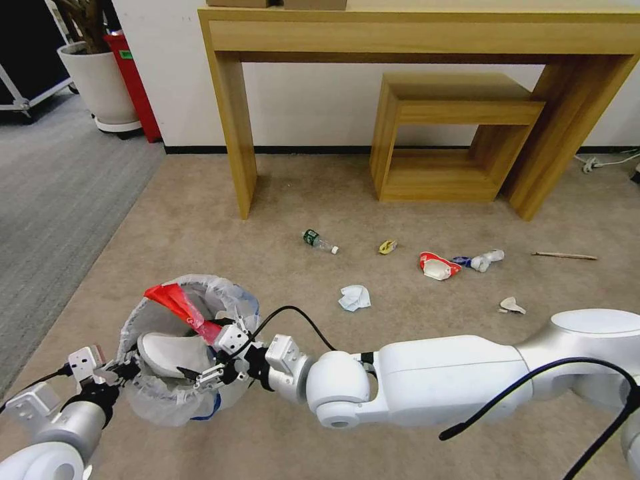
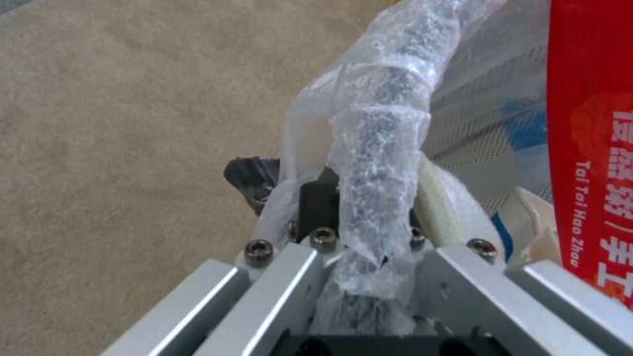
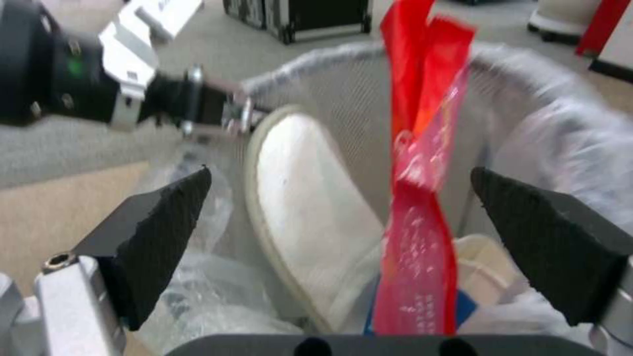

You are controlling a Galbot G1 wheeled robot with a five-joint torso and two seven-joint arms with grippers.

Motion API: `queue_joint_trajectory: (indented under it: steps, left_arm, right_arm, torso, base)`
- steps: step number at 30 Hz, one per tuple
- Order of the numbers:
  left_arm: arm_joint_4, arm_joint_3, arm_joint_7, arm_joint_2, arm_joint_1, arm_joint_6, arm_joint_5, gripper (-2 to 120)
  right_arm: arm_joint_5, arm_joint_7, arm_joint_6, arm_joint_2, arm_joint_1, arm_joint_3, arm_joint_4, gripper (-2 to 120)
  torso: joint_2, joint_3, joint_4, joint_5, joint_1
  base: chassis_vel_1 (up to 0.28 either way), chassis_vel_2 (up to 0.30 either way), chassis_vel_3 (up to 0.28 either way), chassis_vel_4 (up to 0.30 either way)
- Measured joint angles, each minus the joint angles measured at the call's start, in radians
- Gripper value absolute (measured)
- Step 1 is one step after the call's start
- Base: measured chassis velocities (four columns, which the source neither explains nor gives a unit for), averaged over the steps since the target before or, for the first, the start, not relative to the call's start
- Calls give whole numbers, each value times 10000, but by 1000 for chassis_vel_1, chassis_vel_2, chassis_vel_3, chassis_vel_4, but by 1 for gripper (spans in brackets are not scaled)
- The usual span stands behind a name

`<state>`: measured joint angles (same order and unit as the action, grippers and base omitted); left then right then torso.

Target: Pick up the trash bin and place the garbage on the floor into it.

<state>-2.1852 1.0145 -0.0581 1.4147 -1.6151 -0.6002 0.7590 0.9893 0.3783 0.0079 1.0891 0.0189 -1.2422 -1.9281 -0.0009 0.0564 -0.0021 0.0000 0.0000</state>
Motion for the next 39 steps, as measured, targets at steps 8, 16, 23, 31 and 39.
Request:
queue_joint_trajectory:
  steps: [8, 16, 23, 31, 39]
  left_arm:
    - [-135, 135, 25, -94, -219, -35, -71, 1]
    - [-414, 235, 146, -124, -489, -39, -255, 1]
    - [-616, 244, 287, -188, -613, -38, -500, 1]
    - [-718, 212, 307, -376, -712, -33, -492, 1]
    - [-780, 141, 320, -526, -707, 4, -479, 1]
  right_arm:
    - [-256, -169, 453, -1334, 1651, 3243, -545, 100]
    - [-729, 39, 335, -2187, 3993, 7158, -479, 100]
    - [-1762, 95, 600, -2234, 6984, 11225, -82, 100]
    - [-3309, -486, 1227, -1076, 9860, 14717, 4, 100]
    - [-4728, -815, 1671, -28, 11798, 16511, -227, 100]
  torso:
    - [0, -1, 0, 2, 0]
    - [0, -1, 0, 0, 0]
    - [0, 0, 1, 2, 0]
    - [0, 0, -1, 4, 0]
    - [0, -1, -2, -4, 0]
  base:
    - [0, 0, 0, 0]
    - [0, 0, 0, 0]
    - [0, 0, 0, 0]
    - [0, 0, 0, 0]
    - [0, 0, 0, 0]
